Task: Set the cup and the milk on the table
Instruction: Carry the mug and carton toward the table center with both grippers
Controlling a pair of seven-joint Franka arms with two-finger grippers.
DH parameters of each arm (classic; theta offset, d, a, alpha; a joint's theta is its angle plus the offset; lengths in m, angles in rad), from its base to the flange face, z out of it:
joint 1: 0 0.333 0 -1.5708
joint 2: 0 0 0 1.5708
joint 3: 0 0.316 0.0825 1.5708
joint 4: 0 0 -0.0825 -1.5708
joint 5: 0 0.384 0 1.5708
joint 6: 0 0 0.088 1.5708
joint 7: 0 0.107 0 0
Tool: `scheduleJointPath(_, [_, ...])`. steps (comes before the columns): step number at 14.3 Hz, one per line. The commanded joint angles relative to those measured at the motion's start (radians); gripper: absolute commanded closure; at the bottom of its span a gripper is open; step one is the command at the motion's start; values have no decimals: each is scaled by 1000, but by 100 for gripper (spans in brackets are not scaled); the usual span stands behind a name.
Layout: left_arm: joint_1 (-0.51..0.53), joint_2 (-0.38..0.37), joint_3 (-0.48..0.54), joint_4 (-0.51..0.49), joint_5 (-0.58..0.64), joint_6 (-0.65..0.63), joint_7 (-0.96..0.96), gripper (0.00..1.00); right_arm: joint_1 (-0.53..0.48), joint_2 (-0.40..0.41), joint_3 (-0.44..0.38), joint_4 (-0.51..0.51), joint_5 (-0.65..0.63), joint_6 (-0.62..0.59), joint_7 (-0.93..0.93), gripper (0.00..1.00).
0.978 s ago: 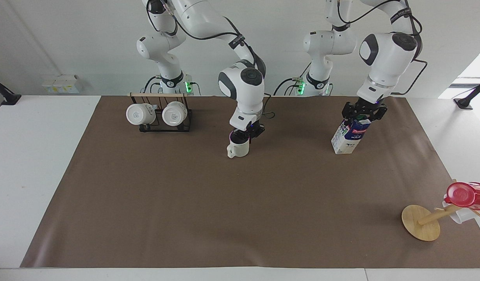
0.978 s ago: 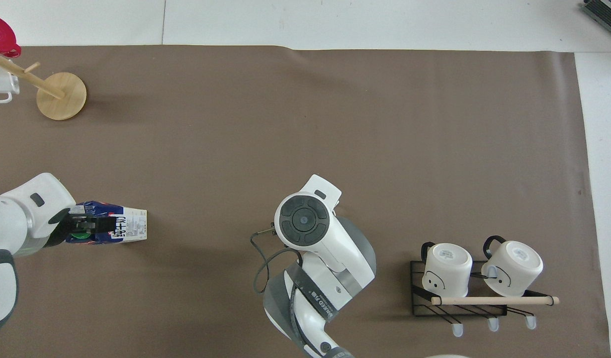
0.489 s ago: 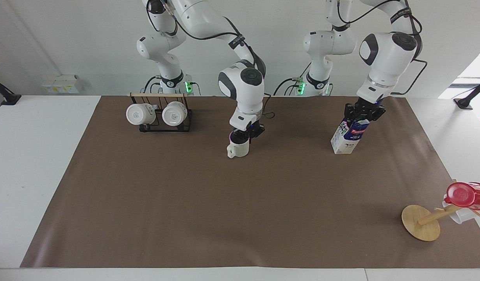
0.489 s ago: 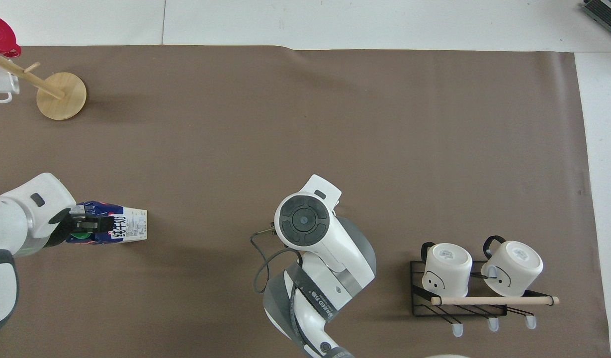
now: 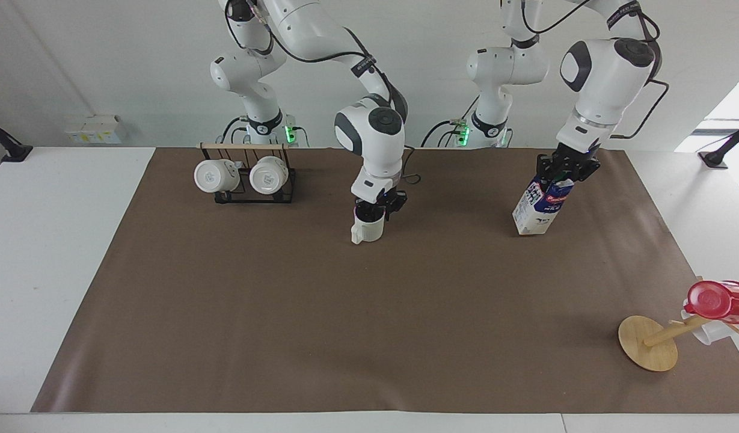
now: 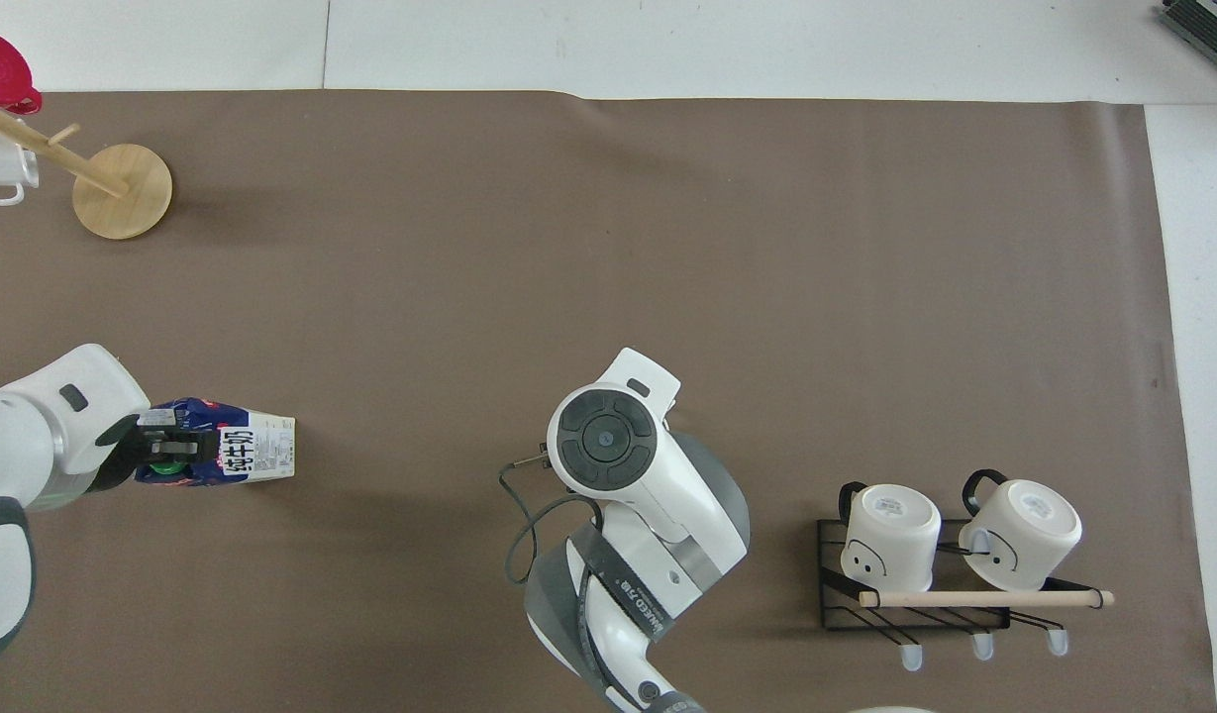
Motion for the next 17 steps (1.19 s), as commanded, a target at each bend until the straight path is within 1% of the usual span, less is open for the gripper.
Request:
scheduleJointPath(1, [-39,27,-1,55,21,-49,-68,54,-12,-10,2,25,10,6,13,0])
scheduleJointPath(2, [-54,25,-1,61,21,-57,-94,54,-15,-16,2,33,19,5,13,0])
scheduleJointPath(4, [-91,30,-3,110,21,-107,-149,55,-20,-42,1,50,20,-12,10,0])
scheduleJointPath(5, [-111,51,-3,145,21,-138,-179,55,-27,-70,-2,50,20,-27,10,0])
scheduleJointPath(7, [-160,70,-4,199,21,-184,-253,55,-55,-132,-2,50,20,-76,7,0])
scheduleJointPath(8, [-195,70,-4,210,22,-198,-304,55,-72,-166,-4,50,20,-107,3,0])
scheduleJointPath(10, [-266,71,-4,216,24,-197,-402,55,-110,-224,-5,50,20,-164,2,0])
scheduleJointPath(14, [-340,111,-10,261,19,-177,-491,56,-180,-283,-7,52,20,-259,-1,0])
scheduleJointPath(17, [-430,145,-12,258,18,-129,-595,56,-245,-337,-7,50,20,-371,-20,0])
